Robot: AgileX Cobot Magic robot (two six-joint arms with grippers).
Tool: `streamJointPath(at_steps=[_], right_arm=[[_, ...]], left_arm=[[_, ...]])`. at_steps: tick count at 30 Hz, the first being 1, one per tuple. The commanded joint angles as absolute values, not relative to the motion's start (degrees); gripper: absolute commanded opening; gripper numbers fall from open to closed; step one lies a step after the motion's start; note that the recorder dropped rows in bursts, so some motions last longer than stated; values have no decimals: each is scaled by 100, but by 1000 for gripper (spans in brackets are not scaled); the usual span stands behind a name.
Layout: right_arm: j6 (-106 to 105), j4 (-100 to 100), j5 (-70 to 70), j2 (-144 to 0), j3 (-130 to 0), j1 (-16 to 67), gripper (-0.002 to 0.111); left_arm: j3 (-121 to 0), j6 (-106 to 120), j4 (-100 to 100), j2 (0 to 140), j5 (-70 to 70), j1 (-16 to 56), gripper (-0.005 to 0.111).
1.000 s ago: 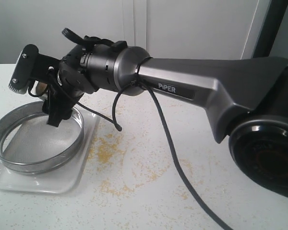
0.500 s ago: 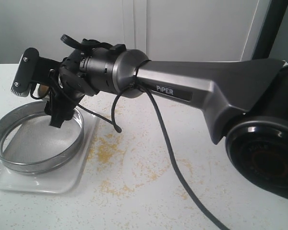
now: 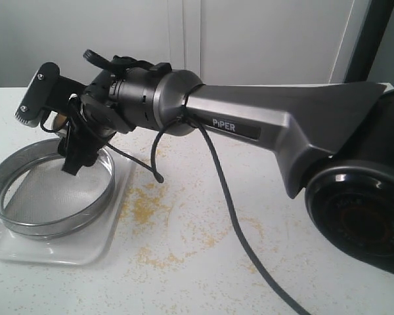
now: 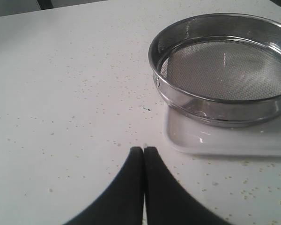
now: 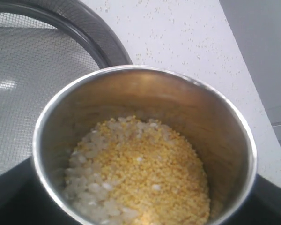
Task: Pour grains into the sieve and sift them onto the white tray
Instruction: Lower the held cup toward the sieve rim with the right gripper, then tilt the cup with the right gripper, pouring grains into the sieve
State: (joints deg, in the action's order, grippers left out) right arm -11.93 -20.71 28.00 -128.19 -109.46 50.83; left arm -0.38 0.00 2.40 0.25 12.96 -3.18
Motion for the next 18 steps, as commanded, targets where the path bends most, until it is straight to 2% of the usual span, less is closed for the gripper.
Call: streamJointPath(at_steps=[1,18], right_arm=[[-1237,-2332,2674,-12870,-10991,5093,0],[-725,-5268,3292,-12990,-11076,5482,0]], left_arm=[[0,0,183,0,1297,-329,0],[0,0,183,0,1297,-329,0]])
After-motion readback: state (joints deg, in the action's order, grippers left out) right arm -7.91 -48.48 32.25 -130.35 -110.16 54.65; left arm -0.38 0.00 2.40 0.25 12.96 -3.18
